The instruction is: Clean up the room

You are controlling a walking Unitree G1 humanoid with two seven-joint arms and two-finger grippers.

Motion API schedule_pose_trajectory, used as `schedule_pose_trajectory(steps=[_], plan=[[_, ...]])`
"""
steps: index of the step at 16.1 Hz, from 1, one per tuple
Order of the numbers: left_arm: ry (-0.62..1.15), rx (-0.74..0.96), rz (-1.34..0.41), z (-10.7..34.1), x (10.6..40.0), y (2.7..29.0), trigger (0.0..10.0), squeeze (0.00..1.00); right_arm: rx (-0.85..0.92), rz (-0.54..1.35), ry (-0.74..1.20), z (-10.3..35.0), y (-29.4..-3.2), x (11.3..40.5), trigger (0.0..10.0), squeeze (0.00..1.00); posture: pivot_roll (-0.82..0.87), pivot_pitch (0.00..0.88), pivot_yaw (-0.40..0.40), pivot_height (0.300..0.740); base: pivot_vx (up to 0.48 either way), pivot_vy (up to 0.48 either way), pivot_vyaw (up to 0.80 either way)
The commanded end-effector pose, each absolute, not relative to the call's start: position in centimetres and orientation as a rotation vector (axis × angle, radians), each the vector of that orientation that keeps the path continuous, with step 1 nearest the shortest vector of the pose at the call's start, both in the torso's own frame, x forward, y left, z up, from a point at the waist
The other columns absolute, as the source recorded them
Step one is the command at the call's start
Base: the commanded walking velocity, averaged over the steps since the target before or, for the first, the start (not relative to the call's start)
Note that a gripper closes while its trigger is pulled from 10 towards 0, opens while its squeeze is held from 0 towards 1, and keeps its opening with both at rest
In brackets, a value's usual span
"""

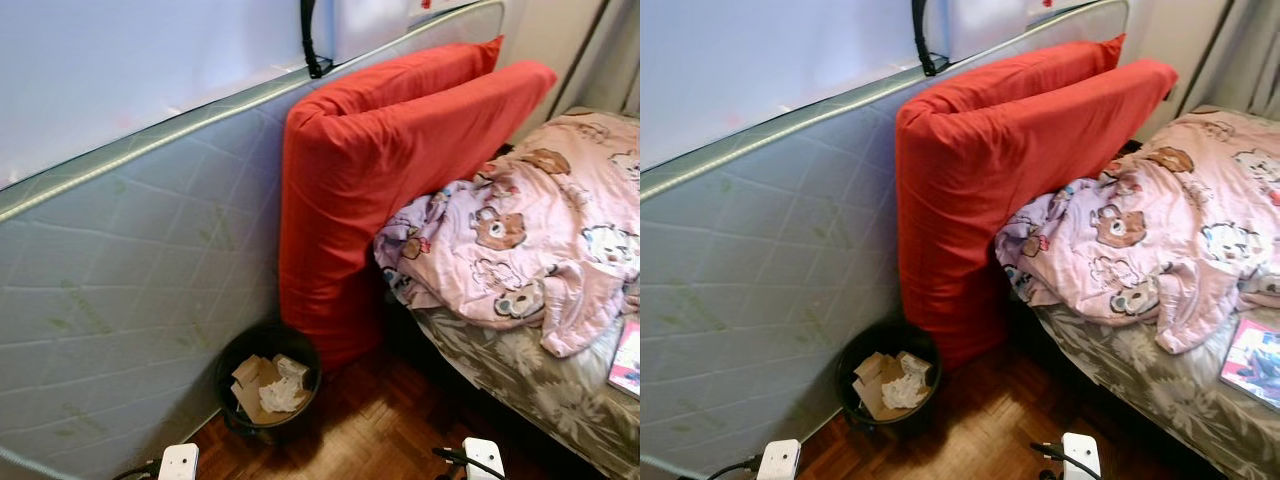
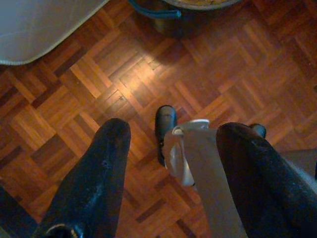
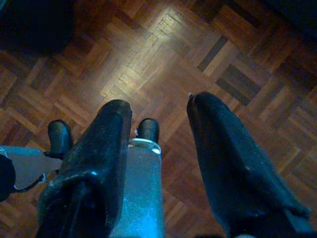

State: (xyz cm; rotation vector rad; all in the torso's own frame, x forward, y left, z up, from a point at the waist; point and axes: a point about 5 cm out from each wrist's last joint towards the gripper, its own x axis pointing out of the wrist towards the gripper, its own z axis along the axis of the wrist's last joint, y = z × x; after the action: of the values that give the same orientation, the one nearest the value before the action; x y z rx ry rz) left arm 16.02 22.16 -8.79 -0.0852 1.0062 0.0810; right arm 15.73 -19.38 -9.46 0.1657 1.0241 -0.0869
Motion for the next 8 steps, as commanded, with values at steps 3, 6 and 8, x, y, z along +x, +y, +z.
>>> schedule_pose_trajectory(steps=[3, 6, 8], plan=[[1.064, -0.048, 0.097, -9.3, 13.9, 23.4, 10.0, 0.0, 0.208, -0.095, 1.019, -9.7, -18.9, 15.3, 10.0, 0.0, 0.04, 0.011, 0.024, 0.74, 0.0, 0.0, 0.0], [1.06, -0.056, 0.125, -9.3, 13.5, 24.1, 10.0, 0.0, 0.217, -0.099, 1.031, -9.9, -18.4, 14.8, 10.0, 0.0, 0.0, 0.016, 0.064, 0.74, 0.0, 0.0, 0.0], [1.059, -0.017, 0.067, -9.0, 14.3, 23.9, 10.0, 0.0, 0.239, -0.122, 1.023, -10.0, -18.1, 14.7, 10.0, 0.0, -0.07, 0.022, 0.058, 0.74, 0.0, 0.0, 0.0]])
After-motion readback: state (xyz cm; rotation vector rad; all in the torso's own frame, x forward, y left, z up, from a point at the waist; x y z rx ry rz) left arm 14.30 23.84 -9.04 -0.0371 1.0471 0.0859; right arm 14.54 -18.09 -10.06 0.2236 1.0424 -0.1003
